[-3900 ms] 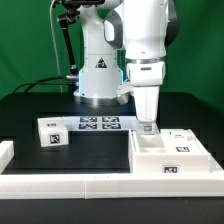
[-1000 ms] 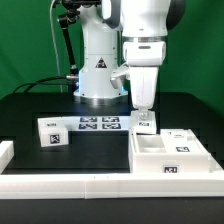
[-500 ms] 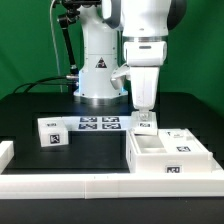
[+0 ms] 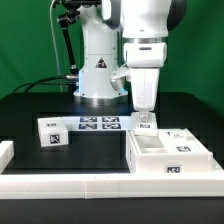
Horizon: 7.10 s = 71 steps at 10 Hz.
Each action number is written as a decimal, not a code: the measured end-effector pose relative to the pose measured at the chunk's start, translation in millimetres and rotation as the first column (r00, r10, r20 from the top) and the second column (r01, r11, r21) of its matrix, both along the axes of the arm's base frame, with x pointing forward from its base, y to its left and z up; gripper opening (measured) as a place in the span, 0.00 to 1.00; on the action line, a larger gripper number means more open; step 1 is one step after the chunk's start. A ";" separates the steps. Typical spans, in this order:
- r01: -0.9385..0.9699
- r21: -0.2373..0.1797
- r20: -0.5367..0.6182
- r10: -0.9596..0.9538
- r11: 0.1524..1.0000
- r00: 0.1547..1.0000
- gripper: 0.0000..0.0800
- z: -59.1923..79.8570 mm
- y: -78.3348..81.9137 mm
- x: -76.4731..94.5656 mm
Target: Assemble cabinet
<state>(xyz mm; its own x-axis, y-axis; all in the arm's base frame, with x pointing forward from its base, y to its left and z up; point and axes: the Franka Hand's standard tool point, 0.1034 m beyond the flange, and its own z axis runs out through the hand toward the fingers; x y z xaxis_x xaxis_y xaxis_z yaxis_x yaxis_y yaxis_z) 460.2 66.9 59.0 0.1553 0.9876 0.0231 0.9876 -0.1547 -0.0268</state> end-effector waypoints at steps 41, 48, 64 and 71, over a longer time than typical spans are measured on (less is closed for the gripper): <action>-0.081 0.027 0.044 0.079 0.996 0.996 0.09 -0.5 -8.9 115.5; -0.073 0.025 0.067 0.071 0.997 0.995 0.82 5.6 -10.2 118.1; 0.675 0.147 0.106 -0.690 0.723 0.716 1.00 23.3 -16.9 46.1; 0.925 0.168 -0.010 -0.937 0.341 0.348 1.00 20.6 -5.4 43.1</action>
Offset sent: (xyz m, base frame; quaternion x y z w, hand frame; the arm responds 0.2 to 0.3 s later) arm 0.0055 0.0007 0.0006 0.0087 0.0073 -0.0541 0.9985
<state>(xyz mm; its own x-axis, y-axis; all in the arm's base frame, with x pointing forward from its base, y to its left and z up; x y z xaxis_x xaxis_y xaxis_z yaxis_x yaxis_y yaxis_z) 503.3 61.5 79.6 0.9637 0.1899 0.1875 0.2047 -0.9768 -0.0627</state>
